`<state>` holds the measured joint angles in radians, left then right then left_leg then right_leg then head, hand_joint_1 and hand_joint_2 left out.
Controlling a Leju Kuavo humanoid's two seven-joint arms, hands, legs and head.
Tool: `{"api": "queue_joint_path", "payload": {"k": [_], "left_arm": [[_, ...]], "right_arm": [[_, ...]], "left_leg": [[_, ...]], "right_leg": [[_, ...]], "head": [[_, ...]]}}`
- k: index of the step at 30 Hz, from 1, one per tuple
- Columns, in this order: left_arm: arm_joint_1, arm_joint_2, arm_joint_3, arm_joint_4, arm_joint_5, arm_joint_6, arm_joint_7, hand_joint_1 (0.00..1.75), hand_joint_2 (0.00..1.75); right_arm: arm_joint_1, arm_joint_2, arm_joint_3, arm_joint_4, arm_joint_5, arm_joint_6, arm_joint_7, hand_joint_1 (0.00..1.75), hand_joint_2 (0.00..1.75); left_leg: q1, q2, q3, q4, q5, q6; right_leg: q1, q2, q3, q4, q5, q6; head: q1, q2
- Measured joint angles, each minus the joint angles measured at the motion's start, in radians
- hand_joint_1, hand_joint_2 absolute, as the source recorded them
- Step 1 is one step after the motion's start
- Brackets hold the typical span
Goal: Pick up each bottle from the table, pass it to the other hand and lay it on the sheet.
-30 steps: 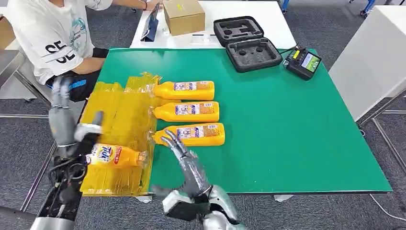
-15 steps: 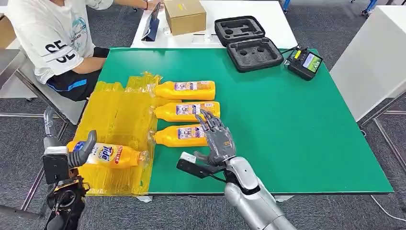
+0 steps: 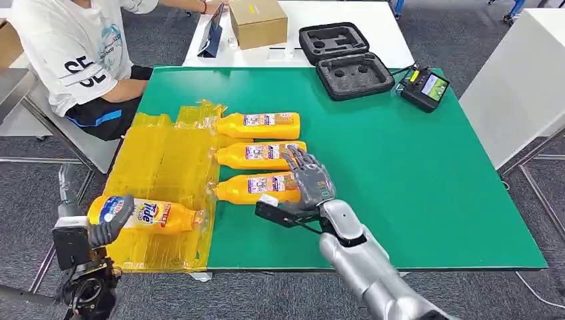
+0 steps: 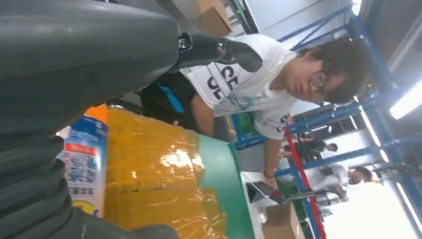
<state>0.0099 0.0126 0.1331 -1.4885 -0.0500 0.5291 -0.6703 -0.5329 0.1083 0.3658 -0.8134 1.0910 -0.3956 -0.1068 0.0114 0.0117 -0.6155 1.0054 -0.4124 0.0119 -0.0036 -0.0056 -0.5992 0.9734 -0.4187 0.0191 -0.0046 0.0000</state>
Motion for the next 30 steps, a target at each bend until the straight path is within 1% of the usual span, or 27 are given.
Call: {"api": "queue_joint_path", "payload": {"k": [8, 14, 24, 30], "left_arm": [[0.007, -0.011, 0.017, 0.000, 0.001, -0.003, 0.004, 0.00, 1.75], [0.007, -0.024, 0.022, 0.000, -0.004, -0.003, 0.011, 0.00, 1.75], [-0.002, -0.034, 0.027, 0.001, -0.012, -0.006, 0.019, 0.00, 1.75], [-0.008, -0.036, 0.028, 0.002, -0.016, -0.006, 0.019, 0.00, 1.75]], "right_arm": [[-0.087, 0.027, 0.000, 0.174, -0.014, 0.032, 0.016, 0.00, 1.75], [-0.139, 0.044, 0.000, 0.273, -0.024, 0.083, 0.020, 0.00, 1.75], [-0.164, 0.078, 0.000, 0.351, -0.068, 0.170, -0.023, 0.00, 1.75], [-0.168, 0.087, 0.000, 0.369, -0.071, 0.184, -0.031, 0.00, 1.75]], "left_leg": [[0.000, 0.000, 0.000, 0.000, 0.000, 0.000], [0.000, 0.000, 0.000, 0.000, 0.000, 0.000], [0.000, 0.000, 0.000, 0.000, 0.000, 0.000], [0.000, 0.000, 0.000, 0.000, 0.000, 0.000]], "right_leg": [[0.000, 0.000, 0.000, 0.000, 0.000, 0.000], [0.000, 0.000, 0.000, 0.000, 0.000, 0.000], [0.000, 0.000, -0.001, 0.000, 0.000, 0.000], [0.000, 0.000, 0.000, 0.000, 0.000, 0.000]], "head": [[0.000, 0.000], [0.000, 0.000], [0.000, 0.000], [0.000, 0.000]]}}
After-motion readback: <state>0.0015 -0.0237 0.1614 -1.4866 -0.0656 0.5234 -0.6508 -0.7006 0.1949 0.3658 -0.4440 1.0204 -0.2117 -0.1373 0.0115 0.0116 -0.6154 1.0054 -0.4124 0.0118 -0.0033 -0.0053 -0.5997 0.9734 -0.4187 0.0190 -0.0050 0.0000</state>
